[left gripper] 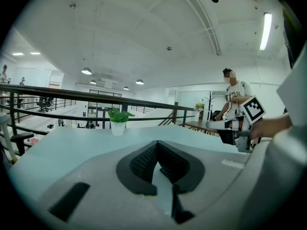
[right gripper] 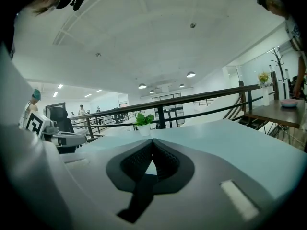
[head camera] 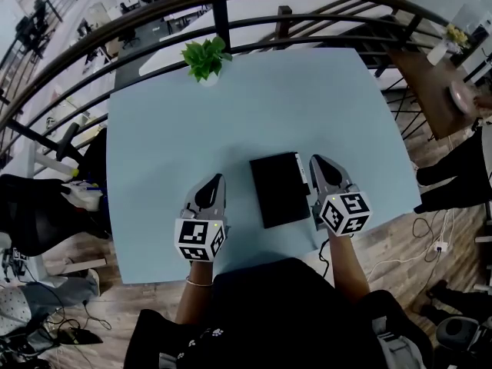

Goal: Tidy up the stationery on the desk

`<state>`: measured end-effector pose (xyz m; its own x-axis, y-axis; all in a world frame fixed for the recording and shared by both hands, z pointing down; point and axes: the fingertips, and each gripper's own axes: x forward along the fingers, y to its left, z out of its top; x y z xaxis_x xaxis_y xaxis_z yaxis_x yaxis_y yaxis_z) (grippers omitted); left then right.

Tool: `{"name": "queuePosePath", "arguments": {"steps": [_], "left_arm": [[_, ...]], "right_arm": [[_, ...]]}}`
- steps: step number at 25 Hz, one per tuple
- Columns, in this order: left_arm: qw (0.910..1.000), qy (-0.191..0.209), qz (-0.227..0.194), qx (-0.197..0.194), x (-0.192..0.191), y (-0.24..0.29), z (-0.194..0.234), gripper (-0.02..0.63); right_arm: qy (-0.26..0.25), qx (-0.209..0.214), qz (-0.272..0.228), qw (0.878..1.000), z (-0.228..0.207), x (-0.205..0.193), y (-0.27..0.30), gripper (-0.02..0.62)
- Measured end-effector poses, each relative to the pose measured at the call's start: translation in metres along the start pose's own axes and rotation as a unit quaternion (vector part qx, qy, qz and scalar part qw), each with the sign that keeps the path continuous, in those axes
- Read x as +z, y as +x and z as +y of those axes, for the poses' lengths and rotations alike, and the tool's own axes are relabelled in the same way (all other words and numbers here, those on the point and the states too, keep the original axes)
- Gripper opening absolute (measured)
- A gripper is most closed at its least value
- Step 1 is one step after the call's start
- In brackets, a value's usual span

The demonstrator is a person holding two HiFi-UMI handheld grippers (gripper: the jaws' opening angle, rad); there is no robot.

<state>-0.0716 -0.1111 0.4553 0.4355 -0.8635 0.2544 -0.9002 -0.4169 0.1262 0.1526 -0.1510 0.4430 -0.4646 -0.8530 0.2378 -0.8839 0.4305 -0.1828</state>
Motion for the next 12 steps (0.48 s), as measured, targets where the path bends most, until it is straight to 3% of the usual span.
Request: {"name": "queuePosePath", "arguments": {"steps": [12], "left_arm": [[1.0000, -0.001, 0.002, 0.000, -0.0002, 0.0109, -0.0006, -0.008]], "right_arm": [[0.004, 0.000, 0.004, 1.000, -0.0102, 0.0012, 0.0040, 0.011]]}}
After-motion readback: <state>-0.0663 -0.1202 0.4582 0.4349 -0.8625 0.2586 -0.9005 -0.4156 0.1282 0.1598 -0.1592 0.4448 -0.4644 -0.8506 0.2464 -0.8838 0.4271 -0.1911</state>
